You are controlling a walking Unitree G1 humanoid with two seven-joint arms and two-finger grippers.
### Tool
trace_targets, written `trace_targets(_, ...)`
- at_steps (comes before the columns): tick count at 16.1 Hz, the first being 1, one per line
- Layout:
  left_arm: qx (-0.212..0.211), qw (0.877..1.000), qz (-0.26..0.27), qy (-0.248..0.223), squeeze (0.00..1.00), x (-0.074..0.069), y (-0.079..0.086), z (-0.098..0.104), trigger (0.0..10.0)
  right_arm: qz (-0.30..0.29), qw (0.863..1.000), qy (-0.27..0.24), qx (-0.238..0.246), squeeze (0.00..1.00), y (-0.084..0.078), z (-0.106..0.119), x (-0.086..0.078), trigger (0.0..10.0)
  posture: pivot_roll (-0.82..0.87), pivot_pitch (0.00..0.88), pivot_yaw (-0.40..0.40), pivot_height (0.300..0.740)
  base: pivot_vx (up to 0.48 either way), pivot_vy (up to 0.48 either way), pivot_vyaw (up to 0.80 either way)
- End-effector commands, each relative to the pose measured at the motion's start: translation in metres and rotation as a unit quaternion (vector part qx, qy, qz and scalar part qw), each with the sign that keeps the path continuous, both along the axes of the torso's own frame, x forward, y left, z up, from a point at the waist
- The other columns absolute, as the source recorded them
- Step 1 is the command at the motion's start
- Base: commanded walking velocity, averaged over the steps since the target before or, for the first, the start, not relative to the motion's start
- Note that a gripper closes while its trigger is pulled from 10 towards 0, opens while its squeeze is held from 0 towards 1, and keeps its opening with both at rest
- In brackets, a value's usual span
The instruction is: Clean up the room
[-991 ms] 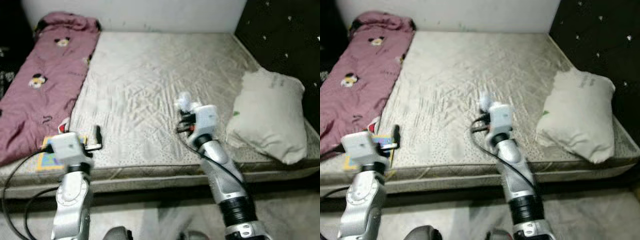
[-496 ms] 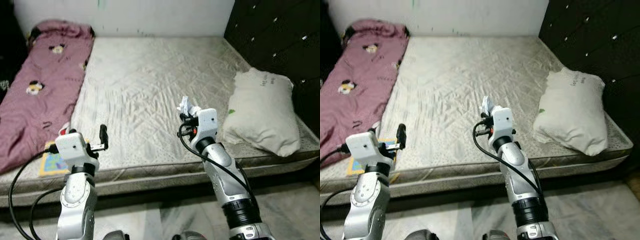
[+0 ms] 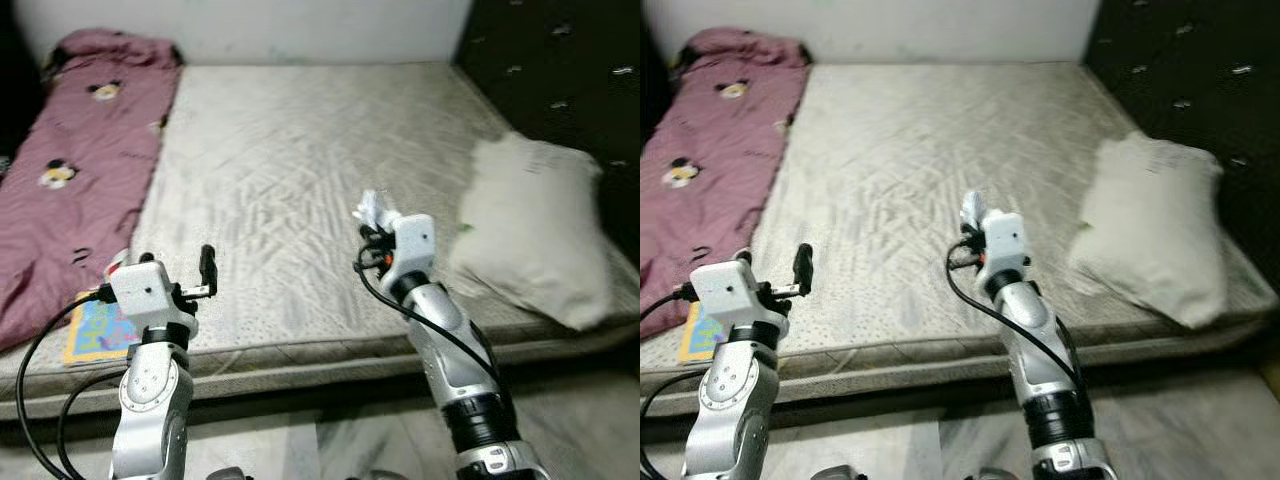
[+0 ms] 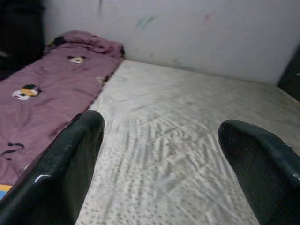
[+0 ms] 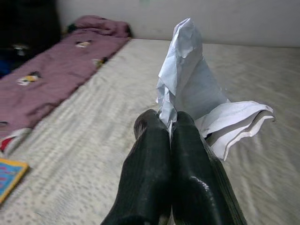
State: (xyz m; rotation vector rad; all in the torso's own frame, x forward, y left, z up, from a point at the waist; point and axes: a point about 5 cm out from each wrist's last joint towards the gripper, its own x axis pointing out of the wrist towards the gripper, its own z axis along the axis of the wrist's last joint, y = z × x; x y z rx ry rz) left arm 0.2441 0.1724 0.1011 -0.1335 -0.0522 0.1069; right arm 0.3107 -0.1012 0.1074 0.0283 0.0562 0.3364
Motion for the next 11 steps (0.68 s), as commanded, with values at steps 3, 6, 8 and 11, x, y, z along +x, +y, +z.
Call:
trace_targets(3,0.001,1.0,-0.007,-0.017,0.0,0.004,-0.005,0.007,10.0,-0.001,1.0,-0.006,-0.004,0.0,0.0,0.003,0.003,10.0,-0.04,0.005,-0.03,0.74,0.335,0.0,0.0)
trace_targets(6,0.015,1.0,0.017,-0.004,0.0,0.007,-0.003,0.007,10.0,0.001,1.0,-0.008,-0.003,0.0,0.003,0.004,0.005,10.0,-0.04,0.008,-0.033,0.74,0.191,0.0,0.0)
trace_targets(8,0.028,0.999,0.015,-0.005,0.0,0.011,-0.005,0.009,10.0,0.002,1.0,-0.01,-0.002,0.0,0.005,0.005,0.008,10.0,-0.03,0.009,-0.029,0.74,0.0,0.0,0.0)
trace_targets(11,0.03,0.999,0.008,-0.014,0.0,0.014,-0.007,0.016,10.0,0.002,1.0,-0.018,0.001,0.0,0.007,0.009,0.009,10.0,-0.03,0.016,-0.021,0.74,0.0,0.106,0.0)
